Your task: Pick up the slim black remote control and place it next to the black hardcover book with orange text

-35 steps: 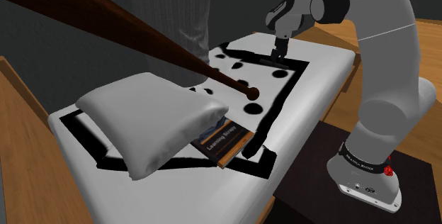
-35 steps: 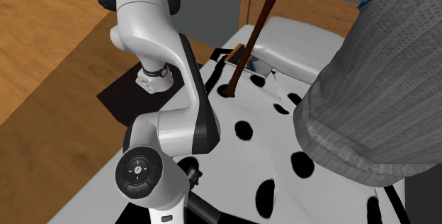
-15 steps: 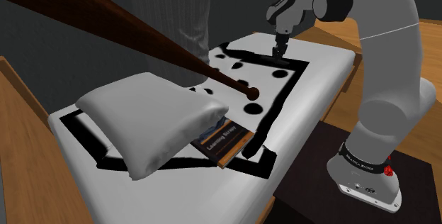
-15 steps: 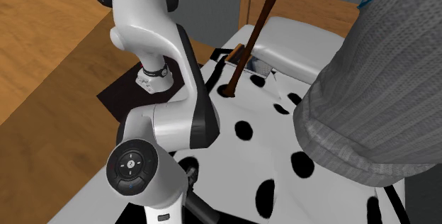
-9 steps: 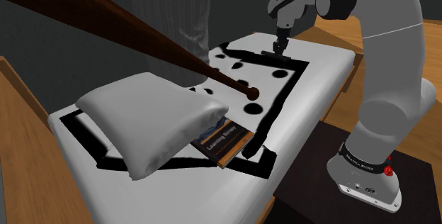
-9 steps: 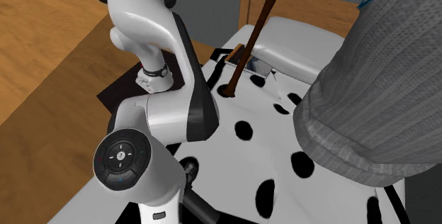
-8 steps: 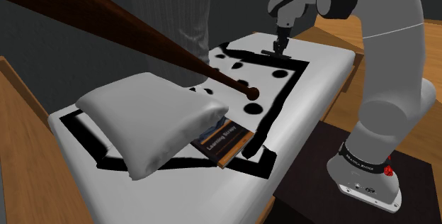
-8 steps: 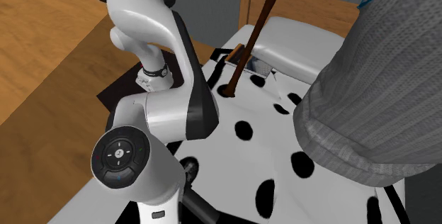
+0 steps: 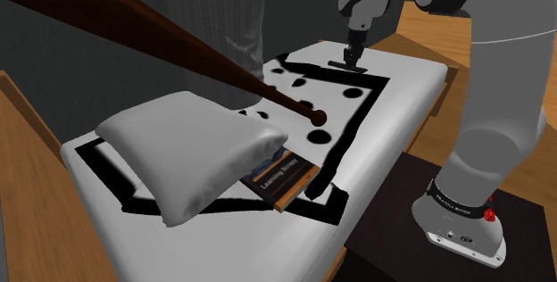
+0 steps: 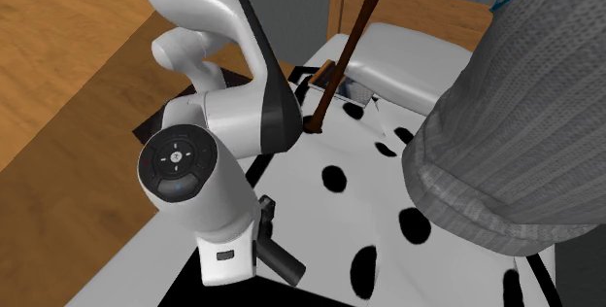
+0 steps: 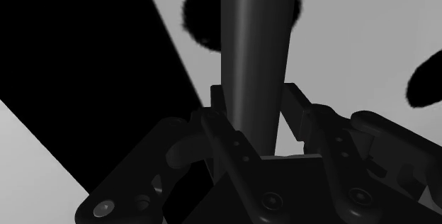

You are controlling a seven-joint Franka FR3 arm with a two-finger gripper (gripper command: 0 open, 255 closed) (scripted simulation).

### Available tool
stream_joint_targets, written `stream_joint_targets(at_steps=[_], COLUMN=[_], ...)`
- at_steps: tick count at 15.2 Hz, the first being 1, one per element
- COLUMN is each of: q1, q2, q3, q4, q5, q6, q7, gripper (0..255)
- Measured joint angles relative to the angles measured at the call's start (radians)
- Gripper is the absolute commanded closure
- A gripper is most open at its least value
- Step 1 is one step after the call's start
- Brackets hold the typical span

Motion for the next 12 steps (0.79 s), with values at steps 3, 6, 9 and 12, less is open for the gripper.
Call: stream_joint_targets(at_steps=[3,6,9,12], q1=[0.06,0.117,0.159,0.191], q2=[-0.111,-0.228,-0.332,-0.428], q3=[-0.004,0.002,0.021,0.053], q4=[-0.138,-0.277,-0.396,-0.497], q5=[-0.05,-0.108,-0.162,-0.209], q6=[0.046,0.091,0.125,0.148], q7=[0.055,0.129,0.211,0.299], gripper=[255,255,255,255])
